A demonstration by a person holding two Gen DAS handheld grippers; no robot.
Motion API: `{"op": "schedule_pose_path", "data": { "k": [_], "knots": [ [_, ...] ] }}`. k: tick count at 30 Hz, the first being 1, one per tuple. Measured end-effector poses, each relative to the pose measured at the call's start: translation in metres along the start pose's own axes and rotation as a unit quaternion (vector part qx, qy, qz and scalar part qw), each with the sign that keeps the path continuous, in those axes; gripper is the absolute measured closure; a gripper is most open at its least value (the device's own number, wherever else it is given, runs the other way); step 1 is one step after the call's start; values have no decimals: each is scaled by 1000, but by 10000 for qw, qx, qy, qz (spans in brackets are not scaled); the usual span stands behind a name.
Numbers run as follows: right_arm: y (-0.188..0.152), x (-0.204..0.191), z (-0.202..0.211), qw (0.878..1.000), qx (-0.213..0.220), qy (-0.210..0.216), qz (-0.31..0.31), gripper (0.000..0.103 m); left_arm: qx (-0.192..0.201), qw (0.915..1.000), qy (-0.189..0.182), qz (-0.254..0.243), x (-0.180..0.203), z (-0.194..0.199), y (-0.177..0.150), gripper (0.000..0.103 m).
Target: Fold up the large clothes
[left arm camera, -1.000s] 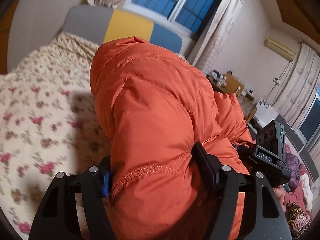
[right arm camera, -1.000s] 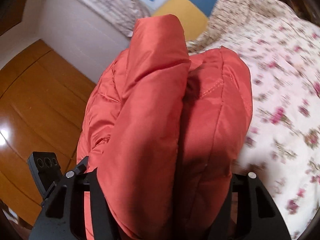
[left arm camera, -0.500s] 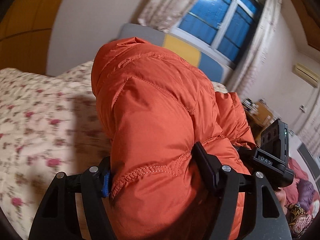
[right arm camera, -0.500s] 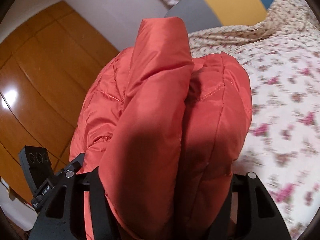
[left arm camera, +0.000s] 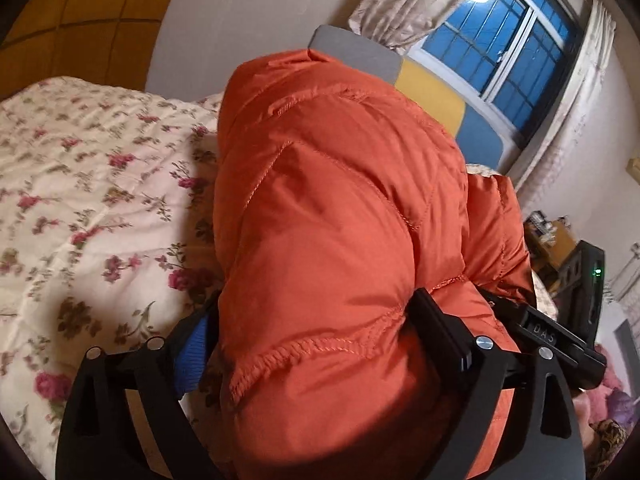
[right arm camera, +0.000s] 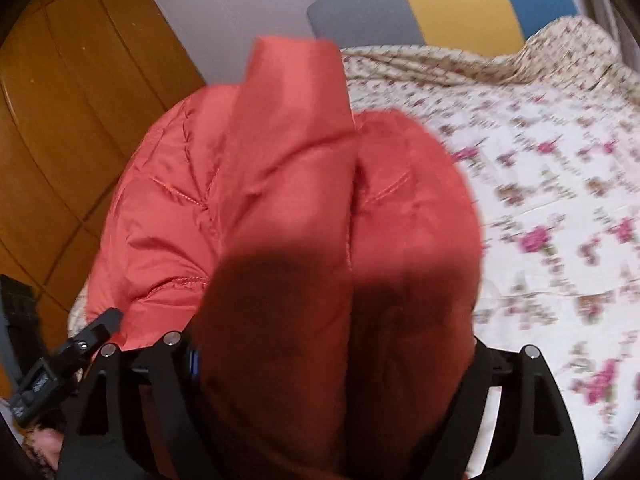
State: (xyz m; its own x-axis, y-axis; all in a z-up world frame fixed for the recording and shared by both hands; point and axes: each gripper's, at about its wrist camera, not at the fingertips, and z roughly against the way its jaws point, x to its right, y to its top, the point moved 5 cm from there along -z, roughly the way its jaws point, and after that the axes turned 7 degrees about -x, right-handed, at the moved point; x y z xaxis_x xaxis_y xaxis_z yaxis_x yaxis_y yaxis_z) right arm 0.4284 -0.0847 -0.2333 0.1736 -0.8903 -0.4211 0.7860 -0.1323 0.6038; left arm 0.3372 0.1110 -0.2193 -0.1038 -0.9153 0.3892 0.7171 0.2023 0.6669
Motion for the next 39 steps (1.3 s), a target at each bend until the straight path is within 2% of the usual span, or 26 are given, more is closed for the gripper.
{"op": "schedule_pose_path", "data": {
  "k": [3,4,6,9,11,14,16,21,24,28,33,39],
  "knots": [
    [-3,12,23,9991,316,-259,-135,22,304,9978,484,-348,16,21,-2,12],
    [-3,17,26,9986,369,-339,-184,20,538,9959,510,-526,25,33,-6,9],
    [-5,24,27,9974,399,-557,-228,17,766,9922,472,-857,38,42,-15,6],
    [-6,28,17,9954,282,-912,-121,14,415,9838,1038,-1399,48,19,-29,5],
    [0,31,7,9944,190,-1038,-63,12,334,9855,1101,-1249,42,10,-31,3],
    [-4,26,12,9931,105,-1166,-59,12,31,9914,965,-883,32,1,-27,3],
    [-3,23,19,9923,109,-1234,-57,10,-54,9922,949,-802,31,4,-26,3],
    [-23,-8,66,9889,367,-1425,195,2,-62,9945,989,-348,30,28,-28,3],
    [-30,-22,88,9884,449,-1394,408,2,70,9934,1094,-326,34,46,-36,3],
    [-46,-46,118,9853,586,-1455,677,2,215,9881,1489,-332,41,71,-44,3],
    [-61,-63,144,9815,666,-1584,840,2,304,9888,1424,-330,51,99,-54,3],
    [-75,-73,173,9791,800,-1687,806,2,434,9819,1784,-468,70,126,-68,3]
  ]
}}
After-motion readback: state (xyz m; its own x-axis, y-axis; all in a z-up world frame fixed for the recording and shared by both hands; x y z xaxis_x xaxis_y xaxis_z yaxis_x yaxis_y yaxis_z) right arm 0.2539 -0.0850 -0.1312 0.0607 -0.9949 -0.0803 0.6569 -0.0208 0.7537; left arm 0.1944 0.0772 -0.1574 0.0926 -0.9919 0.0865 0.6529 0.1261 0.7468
